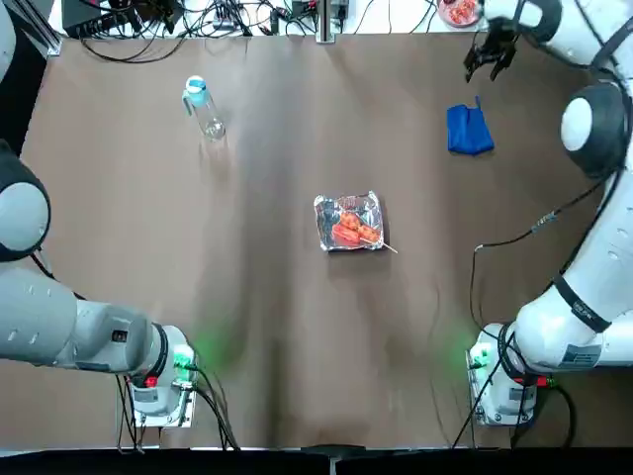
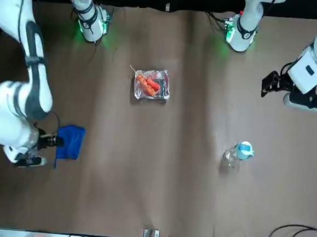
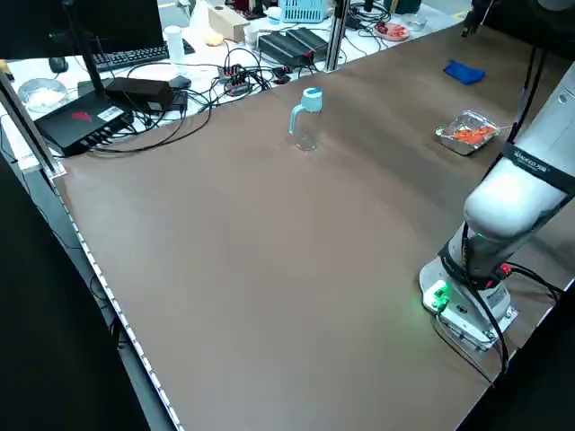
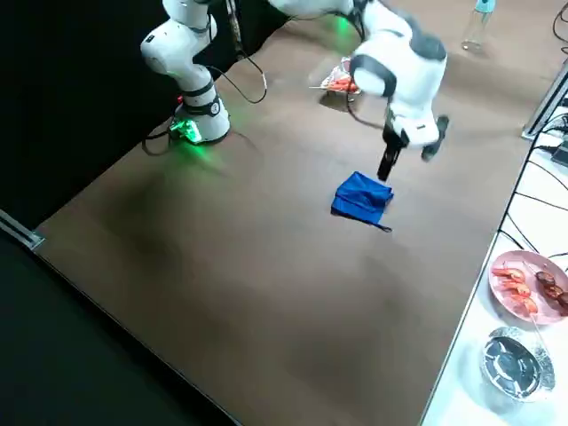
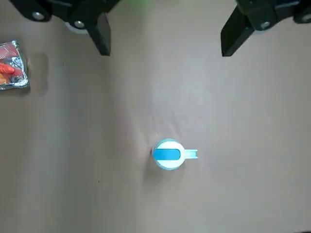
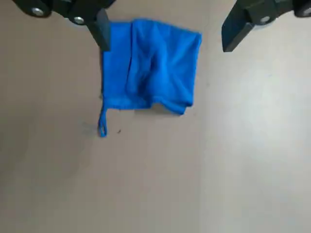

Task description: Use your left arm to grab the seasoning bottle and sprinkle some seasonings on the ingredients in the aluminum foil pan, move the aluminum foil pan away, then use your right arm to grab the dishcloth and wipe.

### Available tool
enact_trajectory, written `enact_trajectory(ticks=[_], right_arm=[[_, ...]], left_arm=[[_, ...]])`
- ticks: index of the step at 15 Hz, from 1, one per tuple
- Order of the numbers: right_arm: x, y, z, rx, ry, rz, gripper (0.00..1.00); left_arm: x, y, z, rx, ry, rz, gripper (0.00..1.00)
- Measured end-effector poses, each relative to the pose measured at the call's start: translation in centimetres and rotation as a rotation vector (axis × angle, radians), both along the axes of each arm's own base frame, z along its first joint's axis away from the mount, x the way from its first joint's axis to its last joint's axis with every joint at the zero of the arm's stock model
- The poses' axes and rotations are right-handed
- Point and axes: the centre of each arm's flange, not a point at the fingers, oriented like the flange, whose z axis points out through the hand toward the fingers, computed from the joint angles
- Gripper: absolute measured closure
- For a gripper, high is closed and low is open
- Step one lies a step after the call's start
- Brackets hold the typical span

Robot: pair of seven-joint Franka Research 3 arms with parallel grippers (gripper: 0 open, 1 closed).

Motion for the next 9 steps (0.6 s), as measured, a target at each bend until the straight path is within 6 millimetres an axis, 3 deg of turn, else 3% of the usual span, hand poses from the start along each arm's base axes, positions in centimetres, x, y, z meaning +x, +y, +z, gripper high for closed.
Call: enact_trajectory(ticks=[4,9], right_arm=[[-1.7,0.2,7.9,0.006,-0.037,0.006,0.00],[-3.7,0.7,13.2,0.012,-0.044,0.017,0.00]], left_arm=[[0.2,0.0,-0.3,0.001,0.006,0.000,0.00],[0.2,0.0,-0.3,0.001,0.006,0.000,0.00]])
